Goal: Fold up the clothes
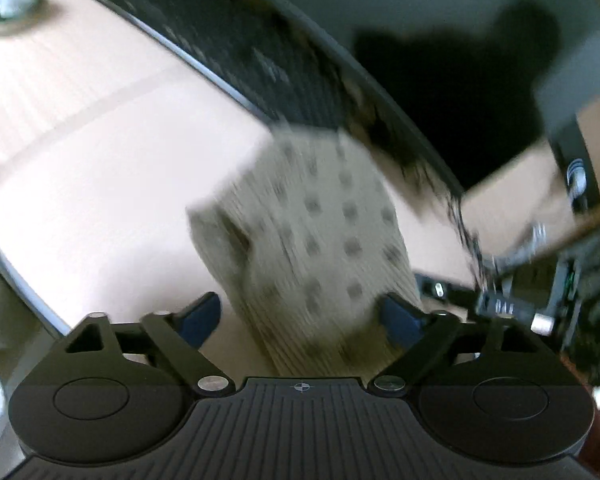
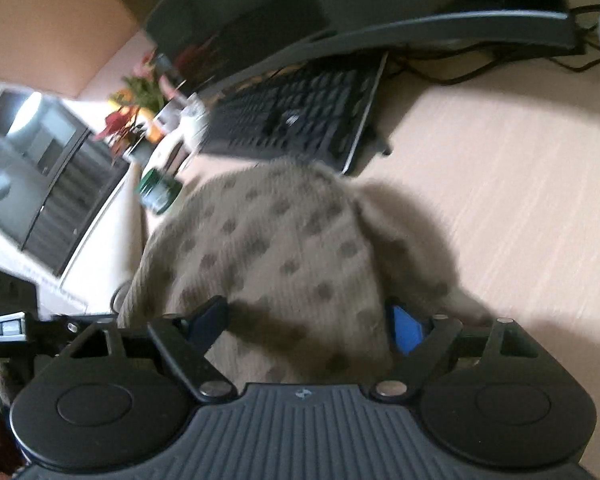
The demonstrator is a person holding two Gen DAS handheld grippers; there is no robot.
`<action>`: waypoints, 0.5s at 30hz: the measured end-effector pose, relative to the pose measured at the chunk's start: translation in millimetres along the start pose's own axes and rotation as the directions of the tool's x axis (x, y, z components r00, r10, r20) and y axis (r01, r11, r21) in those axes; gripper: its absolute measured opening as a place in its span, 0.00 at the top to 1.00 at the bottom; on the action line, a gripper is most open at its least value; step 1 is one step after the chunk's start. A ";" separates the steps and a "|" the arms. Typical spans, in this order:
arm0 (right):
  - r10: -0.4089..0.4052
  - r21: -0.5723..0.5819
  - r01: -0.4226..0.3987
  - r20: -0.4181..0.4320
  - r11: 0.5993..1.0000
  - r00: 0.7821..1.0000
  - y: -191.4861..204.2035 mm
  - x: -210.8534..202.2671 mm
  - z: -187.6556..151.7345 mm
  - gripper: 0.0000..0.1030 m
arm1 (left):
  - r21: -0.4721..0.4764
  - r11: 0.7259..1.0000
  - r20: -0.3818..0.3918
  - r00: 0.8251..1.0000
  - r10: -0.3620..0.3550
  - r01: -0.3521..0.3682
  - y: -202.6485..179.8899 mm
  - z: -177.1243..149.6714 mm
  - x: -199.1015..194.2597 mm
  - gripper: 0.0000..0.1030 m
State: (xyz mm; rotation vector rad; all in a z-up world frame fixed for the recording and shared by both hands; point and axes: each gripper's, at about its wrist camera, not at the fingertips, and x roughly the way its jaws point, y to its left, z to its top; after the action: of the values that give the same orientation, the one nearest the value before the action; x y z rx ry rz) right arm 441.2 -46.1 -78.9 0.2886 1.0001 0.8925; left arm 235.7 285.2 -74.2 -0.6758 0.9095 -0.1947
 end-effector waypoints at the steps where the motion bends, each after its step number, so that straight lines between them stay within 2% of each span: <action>1: 0.004 -0.005 -0.004 -0.004 1.000 1.000 2.0 -2.1 -3.1 0.47 | 0.015 1.000 -0.021 1.000 0.003 -0.003 -1.5 -0.6 7.7 0.45; 2: -0.003 -0.008 0.003 0.002 1.000 1.000 3.8 -6.4 -4.8 0.52 | 0.025 1.000 -0.035 0.999 0.002 -0.001 -2.9 0.3 14.5 0.51; 3: -0.012 -0.011 0.012 0.010 1.000 1.000 5.5 -11.2 -6.2 0.56 | 0.029 1.000 -0.034 0.999 -0.008 0.009 -4.3 4.1 19.5 0.50; 5: -0.033 -0.003 0.033 0.030 0.999 0.999 5.6 -21.2 -6.7 0.57 | 0.041 0.999 -0.031 0.999 -0.027 0.028 -7.8 12.4 29.8 0.50; 7: -0.079 0.004 0.079 0.054 0.997 0.995 -0.3 -26.2 -1.2 0.57 | 0.094 0.995 -0.023 0.999 -0.032 0.034 -16.3 26.2 45.3 0.50; 11: -0.185 0.031 0.183 0.121 0.983 0.975 -14.9 -23.1 22.4 0.56 | 0.178 0.984 0.007 1.000 -0.030 0.028 -29.0 51.1 73.2 0.45; 13: -0.229 0.015 0.229 0.140 0.973 0.963 -18.1 -15.9 33.0 0.53 | 0.209 0.978 0.019 1.000 -0.021 0.017 -33.3 61.9 83.1 0.40; 15: -0.269 -0.016 0.275 0.152 0.961 0.951 -15.8 -15.1 39.0 0.41 | 0.222 0.975 0.020 1.000 0.000 -0.004 -36.3 70.1 79.9 0.36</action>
State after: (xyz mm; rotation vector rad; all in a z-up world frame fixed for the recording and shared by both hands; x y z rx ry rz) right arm 478.0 -60.6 -58.1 0.1770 0.8598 0.6281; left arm 343.9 254.7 -75.1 -0.4680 0.8540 -0.2828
